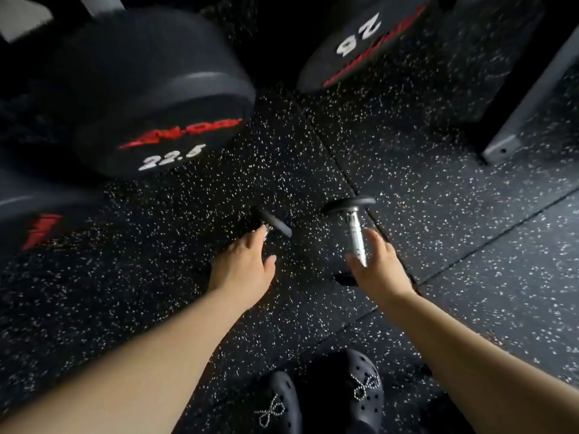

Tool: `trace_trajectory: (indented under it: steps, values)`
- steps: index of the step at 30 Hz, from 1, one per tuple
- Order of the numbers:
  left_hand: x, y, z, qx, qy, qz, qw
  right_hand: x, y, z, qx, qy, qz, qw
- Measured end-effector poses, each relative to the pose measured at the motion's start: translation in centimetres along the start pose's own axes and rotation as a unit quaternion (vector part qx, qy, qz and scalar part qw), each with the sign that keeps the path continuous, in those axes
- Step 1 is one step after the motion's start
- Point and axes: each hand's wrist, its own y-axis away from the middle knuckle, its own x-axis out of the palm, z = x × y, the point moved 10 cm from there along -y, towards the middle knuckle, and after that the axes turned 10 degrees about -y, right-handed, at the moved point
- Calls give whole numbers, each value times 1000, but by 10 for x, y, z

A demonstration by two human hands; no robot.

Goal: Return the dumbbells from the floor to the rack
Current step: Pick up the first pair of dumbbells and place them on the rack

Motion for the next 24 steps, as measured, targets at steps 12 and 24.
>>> trace_trajectory:
  steps: [12, 24]
  values:
    - [108, -64, 35, -87, -14, 91, 992, 51, -91, -50, 60, -12, -11, 998]
    - [124, -83, 40, -87, 23, 145, 985, 69, -117, -64, 83, -40, -12, 996]
